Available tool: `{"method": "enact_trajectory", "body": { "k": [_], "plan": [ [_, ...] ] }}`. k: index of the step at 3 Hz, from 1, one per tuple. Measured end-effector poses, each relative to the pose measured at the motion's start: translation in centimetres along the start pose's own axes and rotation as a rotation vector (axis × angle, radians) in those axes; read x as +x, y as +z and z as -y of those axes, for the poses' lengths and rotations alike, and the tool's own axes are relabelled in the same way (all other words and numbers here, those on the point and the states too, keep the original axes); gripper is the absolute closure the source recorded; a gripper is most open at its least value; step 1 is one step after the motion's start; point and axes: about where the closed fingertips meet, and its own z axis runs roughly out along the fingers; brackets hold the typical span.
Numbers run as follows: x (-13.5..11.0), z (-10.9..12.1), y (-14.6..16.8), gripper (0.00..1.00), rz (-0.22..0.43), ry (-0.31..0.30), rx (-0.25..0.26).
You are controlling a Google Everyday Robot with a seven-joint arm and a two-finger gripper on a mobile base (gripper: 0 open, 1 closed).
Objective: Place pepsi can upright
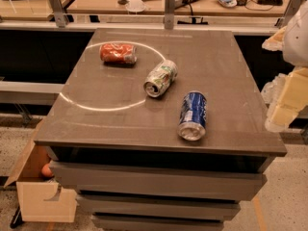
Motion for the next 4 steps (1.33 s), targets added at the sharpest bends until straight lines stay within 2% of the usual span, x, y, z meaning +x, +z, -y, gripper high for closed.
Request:
{"method": "enact_trajectory", "body": {
  "k": [1, 2, 3, 4],
  "plan": [
    [0.0, 0.0, 0.0, 0.0, 0.0, 0.0, 0.0],
    [-0.3, 0.3, -0.1, 0.0, -0.003, -0.034, 0.004],
    [-1.9, 0.6, 0.6, 0.0, 0.003, -0.171, -0.058],
    [-4.3, 0.6, 3.6, 0.0, 0.046, -0.474, -0.199]
  ]
}}
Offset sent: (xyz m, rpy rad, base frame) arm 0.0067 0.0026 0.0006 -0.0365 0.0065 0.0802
